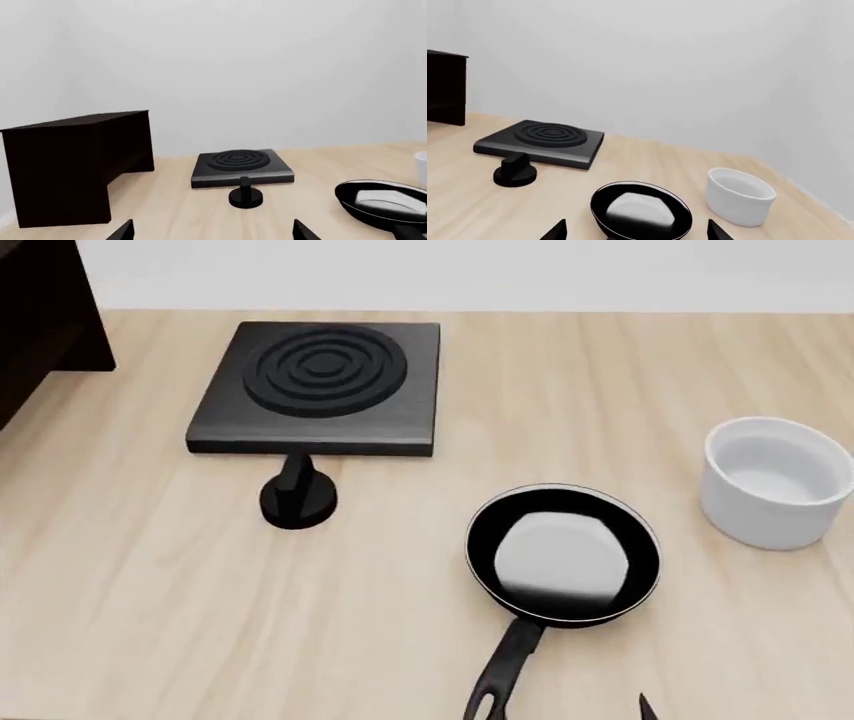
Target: Put the frying pan under the cabinet shelf.
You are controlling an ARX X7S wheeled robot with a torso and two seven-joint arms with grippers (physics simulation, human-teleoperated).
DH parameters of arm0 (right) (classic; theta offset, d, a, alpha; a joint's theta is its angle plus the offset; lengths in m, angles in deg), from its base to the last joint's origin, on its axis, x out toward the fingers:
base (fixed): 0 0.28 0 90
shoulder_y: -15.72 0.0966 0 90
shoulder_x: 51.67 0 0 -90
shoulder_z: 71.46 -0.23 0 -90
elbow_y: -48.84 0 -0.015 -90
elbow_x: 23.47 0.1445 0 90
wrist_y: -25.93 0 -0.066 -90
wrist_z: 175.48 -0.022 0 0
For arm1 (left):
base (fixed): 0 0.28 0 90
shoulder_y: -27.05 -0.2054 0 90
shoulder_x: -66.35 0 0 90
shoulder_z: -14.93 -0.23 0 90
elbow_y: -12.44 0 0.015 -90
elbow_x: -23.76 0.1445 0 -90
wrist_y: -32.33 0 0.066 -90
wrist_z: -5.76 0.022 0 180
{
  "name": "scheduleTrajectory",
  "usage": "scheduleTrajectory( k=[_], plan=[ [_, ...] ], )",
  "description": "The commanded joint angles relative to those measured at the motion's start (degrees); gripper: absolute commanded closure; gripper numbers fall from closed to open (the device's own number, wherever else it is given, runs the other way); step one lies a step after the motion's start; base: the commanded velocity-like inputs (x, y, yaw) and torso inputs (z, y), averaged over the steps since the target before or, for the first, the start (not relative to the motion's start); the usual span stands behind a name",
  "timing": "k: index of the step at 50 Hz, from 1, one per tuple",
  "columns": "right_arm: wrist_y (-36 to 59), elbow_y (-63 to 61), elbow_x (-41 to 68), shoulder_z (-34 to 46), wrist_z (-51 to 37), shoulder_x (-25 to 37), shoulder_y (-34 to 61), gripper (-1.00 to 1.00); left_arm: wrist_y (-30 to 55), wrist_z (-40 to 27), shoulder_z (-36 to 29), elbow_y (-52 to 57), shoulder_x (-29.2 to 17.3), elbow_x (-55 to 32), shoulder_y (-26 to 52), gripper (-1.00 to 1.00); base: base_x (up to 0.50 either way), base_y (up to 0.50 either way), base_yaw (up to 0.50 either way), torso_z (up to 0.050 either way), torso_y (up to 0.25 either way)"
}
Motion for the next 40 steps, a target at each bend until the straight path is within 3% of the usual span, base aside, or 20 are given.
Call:
scheduleTrajectory(
  k=[1,18,40],
  plan=[
    [7.63,-5.31,-1.09,0.69,0.18,1.08,1.63,-1.0,5.69,0.15,-1.29,6.07,-1.89,1.02,0.04,-1.0,0.0,0.0,0.0,0.05,0.025],
    [13.08,-10.47,-2.67,1.69,0.06,2.51,2.46,-1.0,10.36,0.33,-1.81,13.13,-3.88,0.88,-1.3,-1.0,0.0,0.0,0.0,0.05,0.023],
    [25.04,-20.2,-5.96,4.95,1.71,4.39,7.08,-1.0,22.41,0.73,-0.22,26.65,-7.37,-1.6,-1.26,-1.0,0.0,0.0,0.0,0.05,0.023]
  ],
)
